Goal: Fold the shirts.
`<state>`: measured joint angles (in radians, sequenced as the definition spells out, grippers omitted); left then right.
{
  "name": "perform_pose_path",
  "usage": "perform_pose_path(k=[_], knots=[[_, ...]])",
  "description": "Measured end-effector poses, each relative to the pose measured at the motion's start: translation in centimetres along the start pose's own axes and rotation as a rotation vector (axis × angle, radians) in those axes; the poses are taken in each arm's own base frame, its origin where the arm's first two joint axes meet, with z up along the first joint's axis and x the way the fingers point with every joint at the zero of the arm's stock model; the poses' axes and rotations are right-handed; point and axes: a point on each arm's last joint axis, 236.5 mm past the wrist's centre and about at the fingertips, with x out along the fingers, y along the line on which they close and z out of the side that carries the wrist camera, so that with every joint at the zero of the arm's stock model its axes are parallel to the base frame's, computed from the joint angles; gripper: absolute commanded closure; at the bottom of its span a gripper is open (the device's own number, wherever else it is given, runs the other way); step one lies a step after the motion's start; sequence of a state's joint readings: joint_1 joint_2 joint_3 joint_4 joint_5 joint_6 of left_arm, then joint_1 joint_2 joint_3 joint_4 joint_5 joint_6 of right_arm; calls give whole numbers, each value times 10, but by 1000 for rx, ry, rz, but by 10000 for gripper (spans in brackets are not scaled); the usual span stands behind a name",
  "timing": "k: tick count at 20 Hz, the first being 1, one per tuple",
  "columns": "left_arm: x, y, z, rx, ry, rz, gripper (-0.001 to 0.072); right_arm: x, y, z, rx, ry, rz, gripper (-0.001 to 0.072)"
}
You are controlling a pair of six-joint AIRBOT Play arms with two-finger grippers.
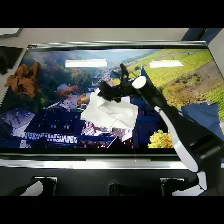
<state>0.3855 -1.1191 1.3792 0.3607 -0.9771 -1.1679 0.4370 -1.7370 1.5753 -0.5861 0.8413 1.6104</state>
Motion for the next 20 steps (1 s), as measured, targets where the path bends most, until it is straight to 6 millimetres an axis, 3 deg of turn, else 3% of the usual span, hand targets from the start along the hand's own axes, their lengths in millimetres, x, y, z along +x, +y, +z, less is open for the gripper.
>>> perform_pose_path(k=[1,3,5,7,9,12,14,15,17,20], knots=[[-12,-1,4,16,-9,10,683,14,-4,-3,20,-1,3,27],[-29,-8,8,39,-17,15,683,31,-9,-7,42,-9,3,33],[-37,-10,7,57,-8,19,683,33,-9,-4,44,-25,5,34],[-41,-12,6,66,-6,18,683,18,-10,4,3,-34,-17,34],[-43,-13,6,77,-3,20,683,-13,-23,15,-55,-36,-92,52],[-45,-13,5,93,2,22,682,-78,-83,22,-78,23,-331,53],[-45,-14,4,105,5,22,682,-123,-139,9,-5,110,-509,50],[-45,-14,4,114,6,22,682,-137,-157,-1,35,150,-556,49],[-45,-13,4,124,6,23,682,-148,-185,-24,109,224,-606,51],[-45,-13,4,131,7,23,682,-137,-211,-44,201,272,-576,59]])
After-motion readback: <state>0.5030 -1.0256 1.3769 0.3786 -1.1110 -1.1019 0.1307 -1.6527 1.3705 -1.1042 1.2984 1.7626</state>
